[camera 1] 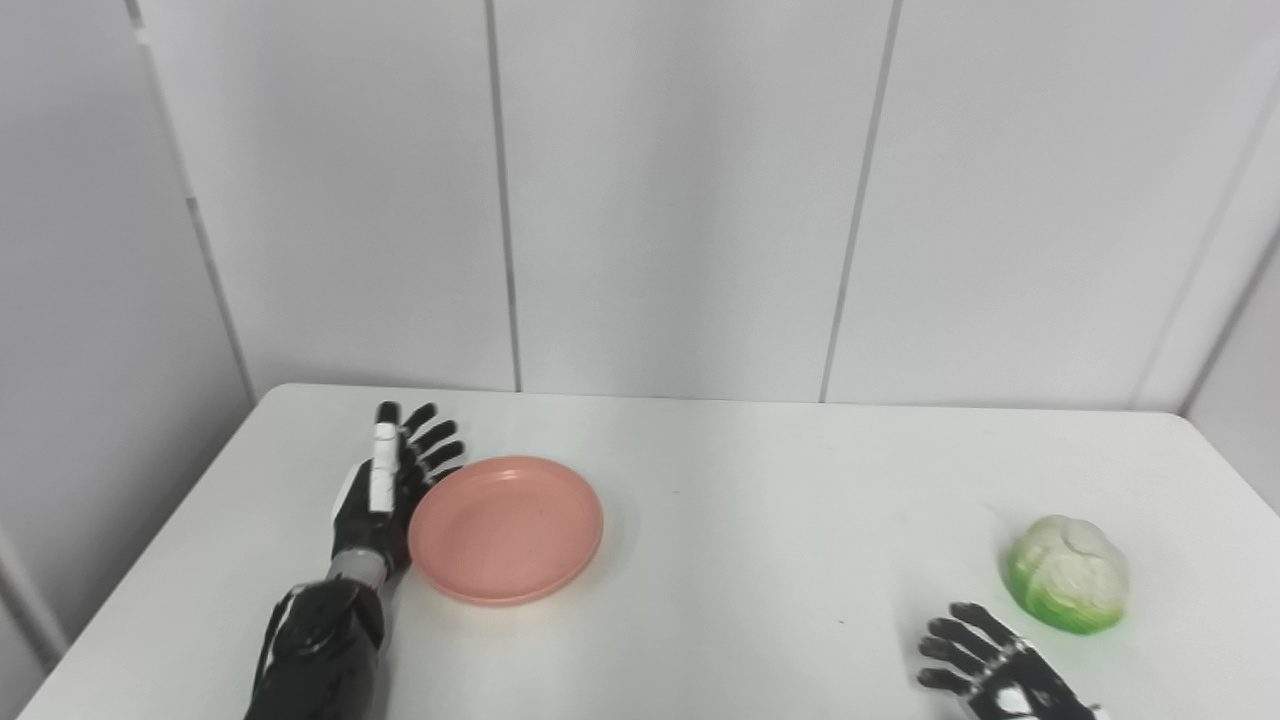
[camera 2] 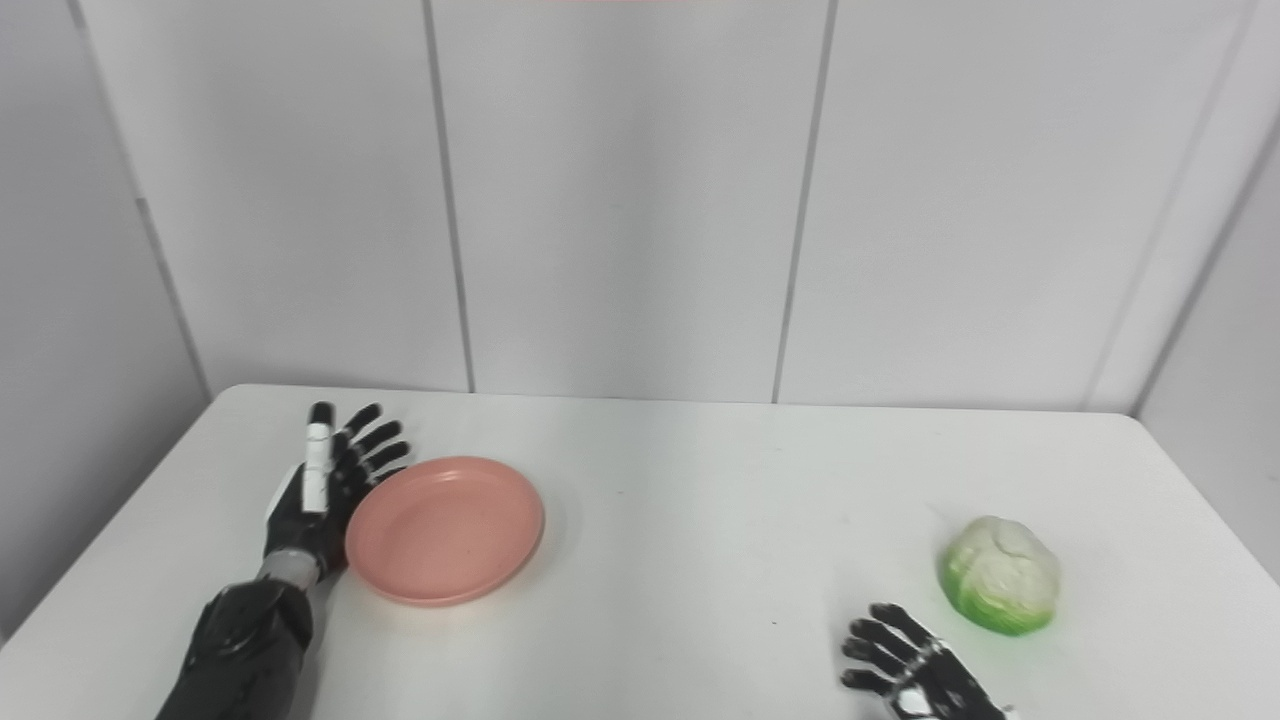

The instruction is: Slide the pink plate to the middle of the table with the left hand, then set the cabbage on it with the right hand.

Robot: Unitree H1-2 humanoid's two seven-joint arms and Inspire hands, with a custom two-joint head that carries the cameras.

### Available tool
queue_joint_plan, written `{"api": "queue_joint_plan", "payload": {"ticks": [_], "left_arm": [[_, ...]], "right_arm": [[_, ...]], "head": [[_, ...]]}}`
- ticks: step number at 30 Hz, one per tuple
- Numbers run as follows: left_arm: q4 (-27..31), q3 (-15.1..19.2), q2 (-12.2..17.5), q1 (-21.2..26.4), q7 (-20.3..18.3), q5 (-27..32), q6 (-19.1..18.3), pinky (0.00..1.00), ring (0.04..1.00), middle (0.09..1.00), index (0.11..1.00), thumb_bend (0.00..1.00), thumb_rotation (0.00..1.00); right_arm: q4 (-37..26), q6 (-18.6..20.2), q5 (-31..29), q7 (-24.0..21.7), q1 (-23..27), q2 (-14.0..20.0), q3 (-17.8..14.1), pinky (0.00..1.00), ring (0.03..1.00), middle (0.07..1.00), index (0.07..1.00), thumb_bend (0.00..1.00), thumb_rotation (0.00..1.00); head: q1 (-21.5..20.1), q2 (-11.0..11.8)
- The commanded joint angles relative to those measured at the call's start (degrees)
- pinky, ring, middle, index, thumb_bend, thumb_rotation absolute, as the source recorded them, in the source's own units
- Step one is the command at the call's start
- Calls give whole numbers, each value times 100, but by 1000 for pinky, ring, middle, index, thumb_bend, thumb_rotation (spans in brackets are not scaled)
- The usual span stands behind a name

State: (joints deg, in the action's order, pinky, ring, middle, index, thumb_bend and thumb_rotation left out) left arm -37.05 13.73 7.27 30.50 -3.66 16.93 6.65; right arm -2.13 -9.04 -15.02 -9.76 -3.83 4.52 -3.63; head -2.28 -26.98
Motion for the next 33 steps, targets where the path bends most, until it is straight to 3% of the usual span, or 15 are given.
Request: {"api": "queue_joint_plan", "payload": {"ticks": [1,4,10,18,23,27,33], "left_arm": [[492,-47,-122,32,194,-35,-325,735,820,847,872,845,1000],[994,-202,-330,-154,349,-233,-540,740,819,845,871,848,1000],[1433,-409,-627,-338,561,-470,-749,686,792,820,832,832,1000],[1996,-509,-832,-565,427,-346,-1192,729,804,831,830,841,988],[2168,-612,-821,-615,272,-323,-1412,759,835,859,859,841,999],[2157,-625,-811,-604,202,-306,-1423,745,827,856,857,845,997],[1935,-688,-723,-567,31,-348,-1252,741,842,867,862,876,981]], "right_arm": [[-1,388,122,108,-60,-119,125,658,718,738,755,820,681],[-106,504,224,218,-49,-187,219,667,727,746,758,803,688],[-229,577,372,361,-15,-284,375,684,746,764,766,777,711],[-511,1052,639,686,137,-548,601,734,780,786,787,769,727],[-424,1121,770,796,265,-725,646,723,778,779,791,781,719],[-235,912,970,924,375,-912,694,709,774,788,791,770,684],[-25,464,1177,1128,430,-1112,658,726,801,828,822,737,671]], "head": [[-105,-24],[-218,-52],[-477,-237],[-1457,-705],[-1820,-791],[-2403,-761],[-2657,-751]]}}
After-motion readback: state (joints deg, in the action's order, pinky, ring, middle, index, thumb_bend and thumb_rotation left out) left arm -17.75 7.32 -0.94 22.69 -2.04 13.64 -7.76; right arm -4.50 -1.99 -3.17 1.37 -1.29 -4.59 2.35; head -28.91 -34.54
